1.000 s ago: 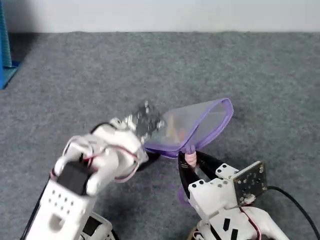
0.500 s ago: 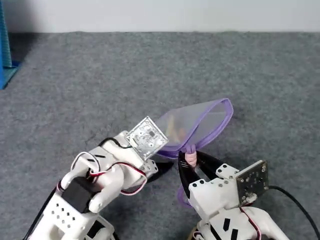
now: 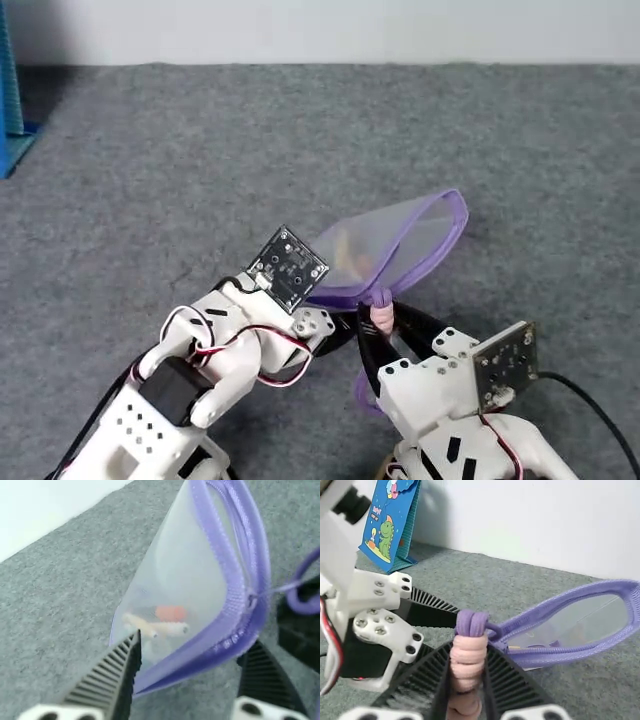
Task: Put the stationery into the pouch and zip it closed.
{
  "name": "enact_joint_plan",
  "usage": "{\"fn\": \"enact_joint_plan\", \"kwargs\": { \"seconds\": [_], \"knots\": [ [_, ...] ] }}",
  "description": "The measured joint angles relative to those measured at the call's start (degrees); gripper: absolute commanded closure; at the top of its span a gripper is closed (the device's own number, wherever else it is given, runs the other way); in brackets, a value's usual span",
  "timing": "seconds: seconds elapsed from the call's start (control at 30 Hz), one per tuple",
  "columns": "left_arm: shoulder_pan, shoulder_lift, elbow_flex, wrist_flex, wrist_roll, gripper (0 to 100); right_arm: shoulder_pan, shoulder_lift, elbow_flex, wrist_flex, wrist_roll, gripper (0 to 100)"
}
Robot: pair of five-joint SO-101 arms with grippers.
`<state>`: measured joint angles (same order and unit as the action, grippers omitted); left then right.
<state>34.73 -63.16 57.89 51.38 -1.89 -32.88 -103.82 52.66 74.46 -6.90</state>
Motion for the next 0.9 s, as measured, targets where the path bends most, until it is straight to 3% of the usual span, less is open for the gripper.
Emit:
{"fn": "enact_joint_plan", "kwargs": {
  "seconds": [0.27, 0.7, 0.9],
  "knots": [
    [2.46, 0.00, 2.73, -5.63, 0.62, 80, 0.00, 0.00, 0.00, 0.00, -0.18, 99.1],
    [5.80, -0.18, 2.81, -5.89, 0.62, 87, 0.35, 0.00, 0.00, 0.53, -1.23, 99.1],
    [5.45, -8.88, 4.31, -5.89, 0.79, 99, 1.05, 0.00, -0.09, 0.53, -1.23, 99.1]
  ]
}}
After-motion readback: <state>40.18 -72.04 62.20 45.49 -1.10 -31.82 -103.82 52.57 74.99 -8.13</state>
